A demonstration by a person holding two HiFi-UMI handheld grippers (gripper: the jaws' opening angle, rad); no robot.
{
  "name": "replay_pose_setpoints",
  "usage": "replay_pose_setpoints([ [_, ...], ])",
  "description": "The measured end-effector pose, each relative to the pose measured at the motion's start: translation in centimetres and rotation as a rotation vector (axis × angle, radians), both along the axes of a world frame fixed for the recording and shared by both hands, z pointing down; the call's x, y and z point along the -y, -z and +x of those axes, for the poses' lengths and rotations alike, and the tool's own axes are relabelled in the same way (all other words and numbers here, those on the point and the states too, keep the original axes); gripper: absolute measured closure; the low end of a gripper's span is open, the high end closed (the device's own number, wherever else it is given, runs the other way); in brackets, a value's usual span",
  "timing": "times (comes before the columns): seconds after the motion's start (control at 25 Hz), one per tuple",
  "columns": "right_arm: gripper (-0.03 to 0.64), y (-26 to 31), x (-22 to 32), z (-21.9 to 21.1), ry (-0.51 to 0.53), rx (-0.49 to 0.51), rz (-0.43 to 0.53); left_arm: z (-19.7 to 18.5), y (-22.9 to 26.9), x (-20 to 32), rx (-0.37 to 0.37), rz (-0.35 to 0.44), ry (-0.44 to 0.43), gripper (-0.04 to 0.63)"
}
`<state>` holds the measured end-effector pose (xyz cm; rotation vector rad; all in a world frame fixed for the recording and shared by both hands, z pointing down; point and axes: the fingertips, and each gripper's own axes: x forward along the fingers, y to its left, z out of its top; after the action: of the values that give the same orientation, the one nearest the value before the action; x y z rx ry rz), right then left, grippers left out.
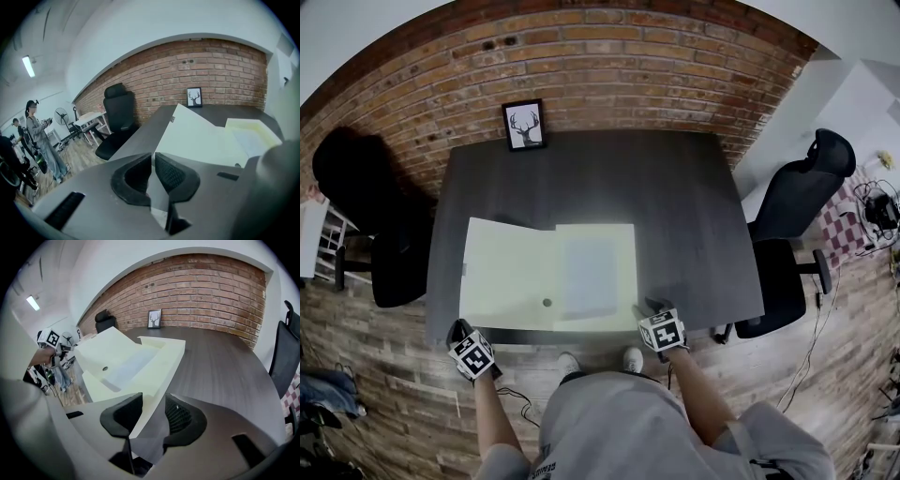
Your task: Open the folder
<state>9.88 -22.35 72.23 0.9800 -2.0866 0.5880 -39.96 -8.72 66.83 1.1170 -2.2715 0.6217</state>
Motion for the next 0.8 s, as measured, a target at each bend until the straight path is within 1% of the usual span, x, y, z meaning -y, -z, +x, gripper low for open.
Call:
replay_pose_setpoints([
  [0.12, 0.476, 0.0, 0.0, 0.0, 0.004, -0.004, 0.001, 0.2, 0.7, 0.0, 0.022, 0.003, 0.001, 0.568],
  [0.24, 0.476, 0.2, 0.0, 0.1, 0.009, -0.009, 0.001, 0.5, 2.2, 0.4, 0.073, 0.016, -0.01, 0.568],
  [0.36, 0.477, 0.4, 0.0, 0.1, 0.007, -0.005, -0.006, 0.7, 4.4, 0.9, 0.122, 0.048, -0.023, 0.568],
  [0.52, 0.495, 1.5, 0.3, 0.2, -0.029, 0.038, 0.004, 1.7, 7.7, 2.5, 0.172, 0.108, -0.063, 0.568],
  [0.6, 0.513, 2.6, 0.8, 0.1, -0.043, 0.059, 0.03, 2.5, 9.6, 3.6, 0.192, 0.142, -0.086, 0.568],
  [0.68, 0.557, 4.1, 1.5, -0.1, -0.055, 0.08, 0.07, 3.6, 11.6, 4.8, 0.206, 0.185, -0.116, 0.568],
  [0.72, 0.579, 5.0, 1.9, -0.2, -0.06, 0.092, 0.093, 4.3, 12.7, 5.5, 0.209, 0.21, -0.135, 0.568],
  [0.8, 0.601, 7.1, 2.6, -0.5, -0.067, 0.117, 0.144, 6.2, 14.8, 7.0, 0.208, 0.264, -0.181, 0.568],
])
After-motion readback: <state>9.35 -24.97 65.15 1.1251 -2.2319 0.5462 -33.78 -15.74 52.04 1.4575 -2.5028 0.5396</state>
